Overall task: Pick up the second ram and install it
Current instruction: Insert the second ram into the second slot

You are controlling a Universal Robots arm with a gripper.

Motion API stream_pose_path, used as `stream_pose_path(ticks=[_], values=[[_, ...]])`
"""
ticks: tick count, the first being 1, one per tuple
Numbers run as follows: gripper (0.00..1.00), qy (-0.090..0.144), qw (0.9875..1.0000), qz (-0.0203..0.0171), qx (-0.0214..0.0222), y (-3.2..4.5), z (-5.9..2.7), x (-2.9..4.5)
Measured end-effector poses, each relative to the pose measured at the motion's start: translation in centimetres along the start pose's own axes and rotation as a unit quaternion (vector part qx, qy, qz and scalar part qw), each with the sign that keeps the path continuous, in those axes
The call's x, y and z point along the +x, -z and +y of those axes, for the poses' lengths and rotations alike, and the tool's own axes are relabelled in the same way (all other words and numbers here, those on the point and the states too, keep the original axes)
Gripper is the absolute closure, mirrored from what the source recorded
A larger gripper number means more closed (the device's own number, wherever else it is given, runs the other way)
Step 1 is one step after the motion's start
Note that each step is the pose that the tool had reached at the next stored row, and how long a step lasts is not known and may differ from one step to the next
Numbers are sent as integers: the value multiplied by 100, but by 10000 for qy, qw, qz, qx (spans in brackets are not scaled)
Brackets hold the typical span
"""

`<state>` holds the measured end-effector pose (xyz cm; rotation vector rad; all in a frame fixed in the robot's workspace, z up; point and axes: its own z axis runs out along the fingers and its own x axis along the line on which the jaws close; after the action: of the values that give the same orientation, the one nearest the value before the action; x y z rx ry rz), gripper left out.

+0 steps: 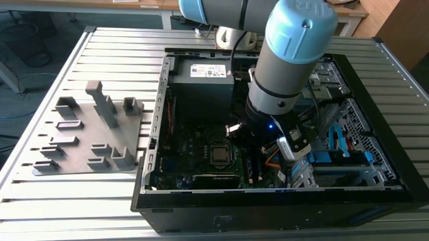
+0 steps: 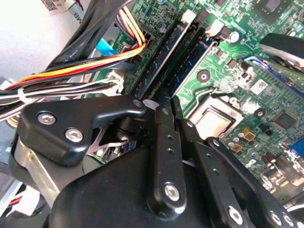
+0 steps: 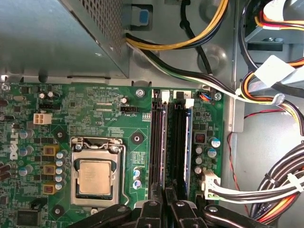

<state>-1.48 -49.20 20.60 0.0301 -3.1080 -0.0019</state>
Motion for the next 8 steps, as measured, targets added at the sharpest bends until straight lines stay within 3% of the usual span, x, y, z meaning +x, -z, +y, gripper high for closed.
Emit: stream_pose_path(ticks=[7, 8], values=[[85, 1, 10000, -6, -17, -18, 5, -2], [79, 0, 10000, -4, -10, -12, 3, -2]])
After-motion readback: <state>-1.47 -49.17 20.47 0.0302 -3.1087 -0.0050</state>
